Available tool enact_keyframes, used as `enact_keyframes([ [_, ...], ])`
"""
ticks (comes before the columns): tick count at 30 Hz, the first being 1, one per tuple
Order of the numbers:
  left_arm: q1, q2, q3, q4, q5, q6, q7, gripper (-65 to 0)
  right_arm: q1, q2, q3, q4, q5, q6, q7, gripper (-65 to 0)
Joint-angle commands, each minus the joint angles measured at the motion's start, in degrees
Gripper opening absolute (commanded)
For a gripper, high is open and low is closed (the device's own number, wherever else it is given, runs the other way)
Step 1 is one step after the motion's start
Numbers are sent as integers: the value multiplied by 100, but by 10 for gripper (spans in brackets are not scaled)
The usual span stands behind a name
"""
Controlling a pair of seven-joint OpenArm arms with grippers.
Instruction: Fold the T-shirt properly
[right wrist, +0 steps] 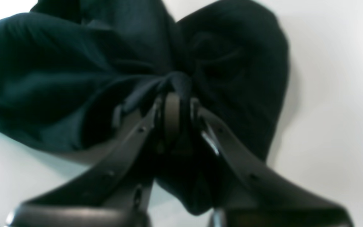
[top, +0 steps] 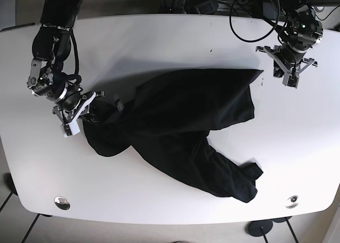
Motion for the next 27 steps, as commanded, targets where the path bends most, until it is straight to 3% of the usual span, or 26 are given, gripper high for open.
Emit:
enact_keyframes([
  [1, 56, -59, 135, 95, -106, -14, -145, -590, 51, 44, 28, 131, 76, 29, 140, -631],
  [3, 152, -279, 478, 95, -106, -14, -136, -382, 69, 18, 10, 131, 85, 29, 140, -631],
  [5, 100, -314, 618, 95, -133, -14, -136, -276, 77, -149, 10, 131, 68, 29, 140, -631],
  [11, -1228, -288, 908, -28, -133, -14, -154, -278, 86, -246, 1, 131, 68, -24, 140, -631],
  [19, -3716, -508, 1146, -3536, -106, -14, -277, -278, 86, -325, 10, 139, 76, -33, 131, -631],
  [21, -4076, -525, 1155, -4301, -97, -14, -787, -278, 86, -342, 10, 139, 76, -33, 131, -631],
  [27, -4841, -604, 2210, -6472, -150, 975, -2598, -274, 86, -369, 10, 139, 76, -33, 131, -631],
])
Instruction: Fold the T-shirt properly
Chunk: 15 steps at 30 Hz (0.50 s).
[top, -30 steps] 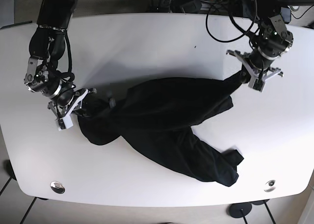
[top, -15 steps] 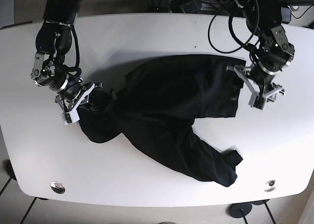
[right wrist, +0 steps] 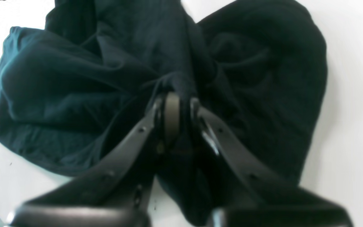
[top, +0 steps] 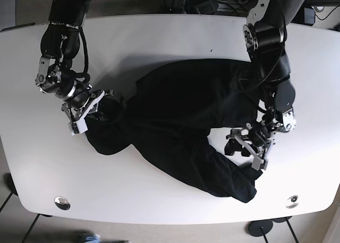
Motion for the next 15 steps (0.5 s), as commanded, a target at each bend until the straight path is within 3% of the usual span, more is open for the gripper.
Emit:
enact_keyframes([
  [1, -369, -8, 169, -419, -106, 280, -459, -274, 108, 35, 19, 129, 120, 11, 125, -631],
  [5, -624, 371, 274, -1131, -106, 782, -942, -272, 91, 44, 27, 129, 120, 11, 125, -631],
  [9, -695, 749, 318, -1527, -62, 966, -1206, -271, 82, 53, 19, 129, 120, 11, 125, -631],
  [15, -739, 916, 1197, -1993, -98, 1379, -1268, -279, 82, 97, 19, 383, 120, 11, 98, -631],
])
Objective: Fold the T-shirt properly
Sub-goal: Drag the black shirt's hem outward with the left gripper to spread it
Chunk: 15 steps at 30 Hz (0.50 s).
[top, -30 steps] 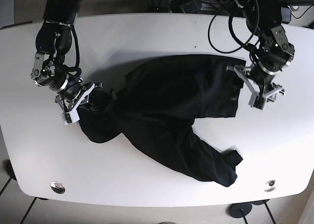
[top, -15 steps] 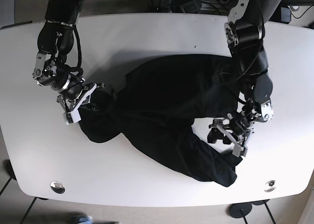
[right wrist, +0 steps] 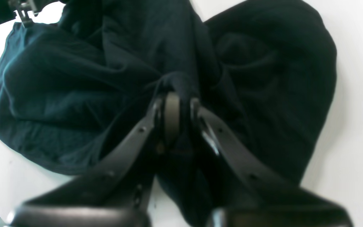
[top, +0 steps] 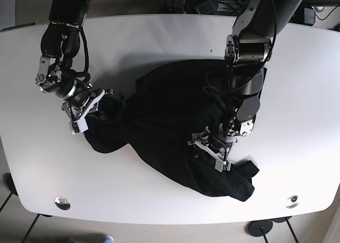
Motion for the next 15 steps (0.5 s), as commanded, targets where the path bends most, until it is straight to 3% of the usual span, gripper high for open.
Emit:
enact_keyframes([
  [1, -100, 28, 96, 9, -6, 64, 168, -307, 117, 84, 14, 268, 140, 13, 144, -631],
  [3, -83, 2, 96, 27, -15, 64, 168, -460, 117, 84, 49, 312, 131, 13, 144, -631],
  [4, -83, -60, 96, 27, -15, 46, 168, -612, 117, 93, 58, 285, 131, 13, 144, -631],
  [5, -83, -192, 96, 27, -15, 29, 168, -650, 126, 154, 58, 277, 131, 13, 144, -631],
  [9, 216, -587, -45, 915, -15, -771, 423, -650, 143, 233, 58, 285, 131, 4, 144, -633],
  [15, 1798, -1071, -1548, 4168, -6, -1598, 1672, -650, 90, 251, 436, 268, 131, 4, 135, -633],
])
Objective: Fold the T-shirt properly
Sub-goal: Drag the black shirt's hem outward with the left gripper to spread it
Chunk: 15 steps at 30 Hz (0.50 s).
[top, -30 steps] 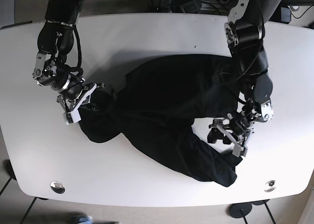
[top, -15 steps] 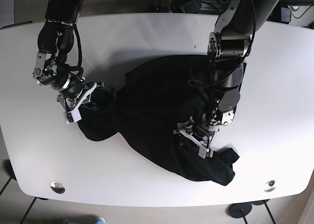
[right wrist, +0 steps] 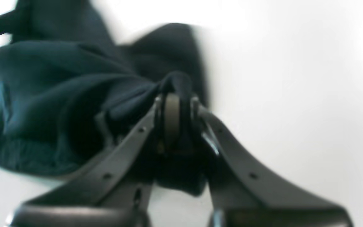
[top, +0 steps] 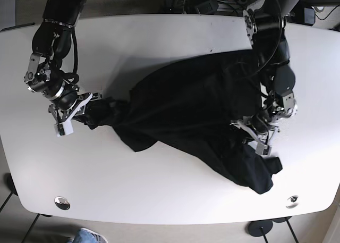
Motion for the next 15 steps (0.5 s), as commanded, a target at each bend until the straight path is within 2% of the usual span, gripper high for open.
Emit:
enact_keyframes([
  [1, 378, -96, -486, 1113, -93, -176, 224, -650, 95, 78, 32, 80, 65, 17, 109, -633],
  [5, 1309, -52, -1506, 2520, -93, -624, 866, -650, 86, 254, 41, 1, 65, 17, 109, -633],
  [7, 1802, -26, -1919, 2933, -93, -681, 1077, -650, 112, 316, 41, -114, 65, 17, 109, -633],
  [9, 2443, 212, -2569, 3337, -93, -681, 1103, -650, 156, 404, 41, -202, 65, 17, 109, -633],
  [14, 3164, 343, -3079, 3390, -93, -681, 1121, -644, 147, 412, 14, -202, 65, 17, 109, -633],
  [15, 3235, 343, -3149, 3381, -93, -681, 1121, -601, 147, 412, 6, -202, 65, 17, 109, -633],
])
